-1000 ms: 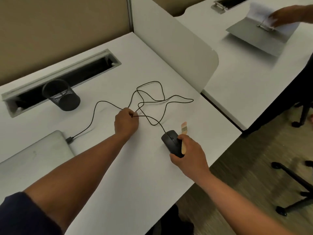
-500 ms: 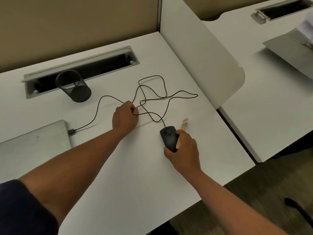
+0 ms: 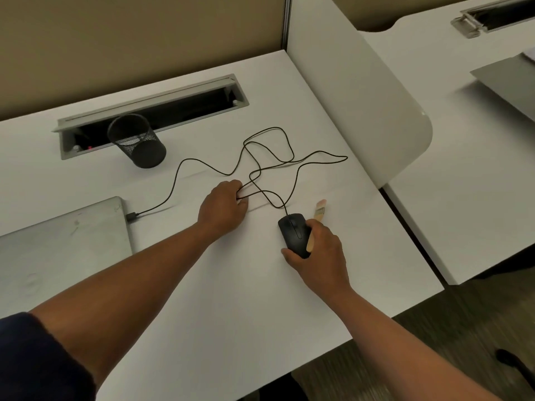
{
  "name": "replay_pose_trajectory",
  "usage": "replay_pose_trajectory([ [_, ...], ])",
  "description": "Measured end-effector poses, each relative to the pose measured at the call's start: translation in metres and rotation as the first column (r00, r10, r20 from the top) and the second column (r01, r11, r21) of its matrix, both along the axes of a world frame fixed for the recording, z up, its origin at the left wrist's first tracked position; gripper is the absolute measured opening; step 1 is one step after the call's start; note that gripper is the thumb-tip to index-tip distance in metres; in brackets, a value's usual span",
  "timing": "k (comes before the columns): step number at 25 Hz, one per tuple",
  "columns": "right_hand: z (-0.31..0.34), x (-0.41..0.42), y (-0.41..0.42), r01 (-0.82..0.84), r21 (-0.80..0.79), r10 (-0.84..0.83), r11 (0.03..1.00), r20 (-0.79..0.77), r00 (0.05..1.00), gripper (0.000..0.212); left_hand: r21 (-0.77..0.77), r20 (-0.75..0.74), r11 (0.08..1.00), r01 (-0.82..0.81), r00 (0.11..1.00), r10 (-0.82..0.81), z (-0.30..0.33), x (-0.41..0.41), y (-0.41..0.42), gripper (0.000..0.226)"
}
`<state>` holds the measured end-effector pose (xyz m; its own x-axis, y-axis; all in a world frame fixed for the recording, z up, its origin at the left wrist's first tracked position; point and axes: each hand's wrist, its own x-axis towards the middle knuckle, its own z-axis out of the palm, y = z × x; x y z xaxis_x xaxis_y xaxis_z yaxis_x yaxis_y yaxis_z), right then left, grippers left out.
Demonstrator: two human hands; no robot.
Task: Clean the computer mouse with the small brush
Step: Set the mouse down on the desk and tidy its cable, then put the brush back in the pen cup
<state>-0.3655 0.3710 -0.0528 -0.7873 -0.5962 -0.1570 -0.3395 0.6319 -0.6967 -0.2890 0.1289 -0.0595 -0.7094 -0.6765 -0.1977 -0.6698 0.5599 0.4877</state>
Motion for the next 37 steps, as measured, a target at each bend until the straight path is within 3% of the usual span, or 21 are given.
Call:
replay_pose_trajectory([
  [5,0.008,-0.002,0.006,0.09,-0.11,-0.098,0.99,-0.064,0.993,0.049,0.015,0.115,0.999,0.052,0.992,-0.054,0.003,0.008,0.0,0.053],
  [11,0.031,-0.008,-0.004,0.076,-0.274,-0.087,0.959,-0.027,0.996,0.044,0.054,0.209,0.997,0.046,0.976,-0.056,0.019,0.032,-0.004,0.07],
  [15,0.053,-0.013,-0.034,-0.024,-0.377,0.03,0.926,0.009,1.0,0.013,0.013,0.229,1.0,-0.002,0.973,-0.002,0.038,0.064,-0.016,0.07],
  [18,0.068,-0.011,-0.066,-0.136,-0.443,0.142,0.886,-0.021,0.99,0.001,-0.026,0.257,0.998,-0.057,0.964,0.061,0.051,0.098,-0.035,0.067],
  [24,0.099,0.012,-0.162,-0.325,-0.498,0.302,0.804,-0.128,0.945,0.016,-0.074,0.249,0.979,-0.193,0.946,0.205,0.071,0.172,-0.087,0.061],
  [27,0.106,0.028,-0.211,-0.395,-0.48,0.351,0.783,-0.184,0.918,0.02,-0.066,0.249,0.978,-0.198,0.946,0.208,0.07,0.204,-0.113,0.048],
  [32,0.112,0.046,-0.29,-0.488,-0.363,0.437,0.794,-0.216,0.873,0.028,-0.047,0.138,0.978,-0.203,0.968,0.207,0.064,0.244,-0.15,0.058],
  [37,0.102,0.051,-0.348,-0.537,-0.054,0.511,0.842,-0.238,0.826,0.025,-0.023,0.129,0.978,-0.208,0.969,0.209,0.053,0.265,-0.185,0.057],
])
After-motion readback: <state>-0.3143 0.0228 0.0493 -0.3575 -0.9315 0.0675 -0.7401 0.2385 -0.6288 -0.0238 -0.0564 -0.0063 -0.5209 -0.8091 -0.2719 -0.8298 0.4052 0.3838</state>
